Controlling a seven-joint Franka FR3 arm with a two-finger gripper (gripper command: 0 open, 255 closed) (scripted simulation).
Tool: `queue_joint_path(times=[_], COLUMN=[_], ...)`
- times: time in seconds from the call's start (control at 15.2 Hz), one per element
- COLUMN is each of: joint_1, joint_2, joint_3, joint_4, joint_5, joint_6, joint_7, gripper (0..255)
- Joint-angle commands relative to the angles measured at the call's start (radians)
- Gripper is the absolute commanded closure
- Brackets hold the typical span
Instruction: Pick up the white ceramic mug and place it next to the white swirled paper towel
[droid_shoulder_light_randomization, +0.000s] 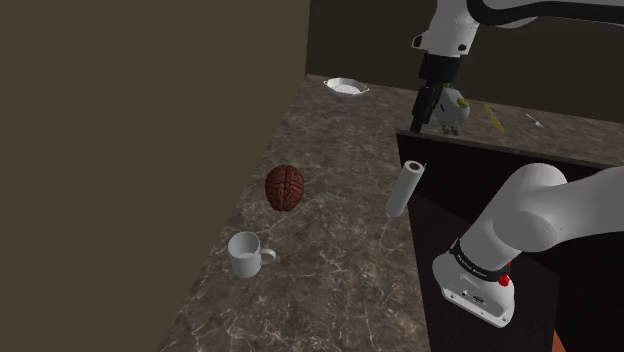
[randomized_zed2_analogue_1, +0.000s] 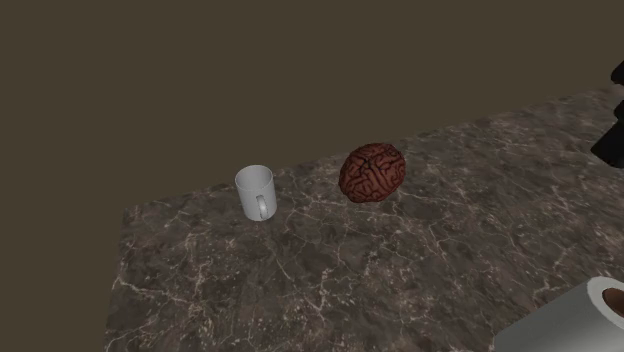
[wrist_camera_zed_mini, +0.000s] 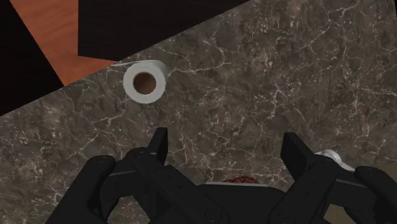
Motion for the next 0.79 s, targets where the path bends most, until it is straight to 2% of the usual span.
queue_joint_path(times=[0.0, 0.33, 0.73], joint_1=[0.0, 0.042, 0.09], joint_2=[0.0, 0.034, 0.131], joint_3=[0.0, 0.112, 0.248], joint_4=[0.0, -0.057, -0.078], joint_5=[0.0, 0.074, 0.145], joint_6=[0.0, 0.127, 0.292], joint_7=[0.0, 0.103, 0.224], gripper=[0, 0, 0])
